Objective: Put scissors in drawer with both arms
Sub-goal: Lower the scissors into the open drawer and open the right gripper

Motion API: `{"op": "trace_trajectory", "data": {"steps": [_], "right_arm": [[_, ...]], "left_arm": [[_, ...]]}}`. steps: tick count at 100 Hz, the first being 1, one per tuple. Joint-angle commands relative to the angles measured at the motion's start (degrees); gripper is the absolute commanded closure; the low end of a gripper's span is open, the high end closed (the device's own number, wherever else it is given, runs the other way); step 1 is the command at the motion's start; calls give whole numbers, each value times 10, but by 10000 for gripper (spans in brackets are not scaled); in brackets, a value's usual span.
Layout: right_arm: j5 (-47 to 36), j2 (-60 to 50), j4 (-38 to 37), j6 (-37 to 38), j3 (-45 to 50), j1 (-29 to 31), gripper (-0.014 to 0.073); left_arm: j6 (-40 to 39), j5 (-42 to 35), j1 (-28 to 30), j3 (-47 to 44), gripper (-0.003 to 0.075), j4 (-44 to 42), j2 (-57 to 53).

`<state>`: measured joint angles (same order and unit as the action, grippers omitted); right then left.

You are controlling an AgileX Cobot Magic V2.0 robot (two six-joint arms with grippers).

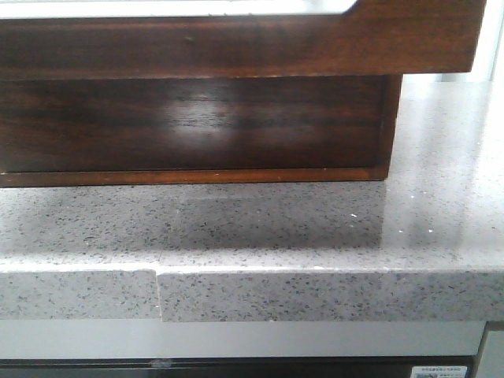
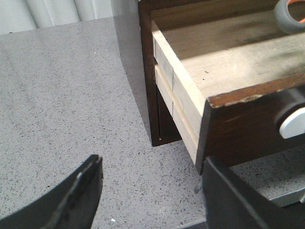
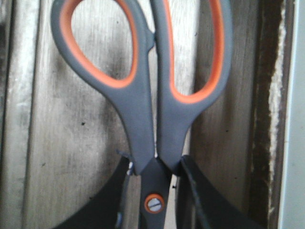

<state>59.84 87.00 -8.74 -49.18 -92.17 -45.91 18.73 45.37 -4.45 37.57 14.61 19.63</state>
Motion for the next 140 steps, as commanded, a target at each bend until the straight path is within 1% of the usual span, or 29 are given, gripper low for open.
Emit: {"op": "trace_trajectory", "data": {"steps": [1,14,29,41,85,107,120,130,140], "right_arm": [[-27,-20,-11,-2,-19,1,601],[-25,-20,-11,-1,-19,1,583],[-24,-20,-11,1,-19,1,471],[-22,-20,-11,2,-19,1,417],[-7,-26,-11,10,-22,1,414],[18,-72,-13,125,-54,2,414],[64,-117,-13,212,-54,17,414],[74,-161,-2,310,-35,62,414],[41,-219,7,366,20,125,414]], "left_arm": [[-3,-43,-4,17,300,15,9],[-3,-43,-4,17,300,15,9],[-3,-43,-4,17,300,15,9],[-3,-43,-4,17,300,15,9],[-3,-43,-4,17,300,25,9],[-3,-43,-4,17,300,26,9],[-3,-43,-4,17,300,26,9],[-3,-43,-4,17,300,26,9],[-3,-43,-4,17,300,26,9]]}}
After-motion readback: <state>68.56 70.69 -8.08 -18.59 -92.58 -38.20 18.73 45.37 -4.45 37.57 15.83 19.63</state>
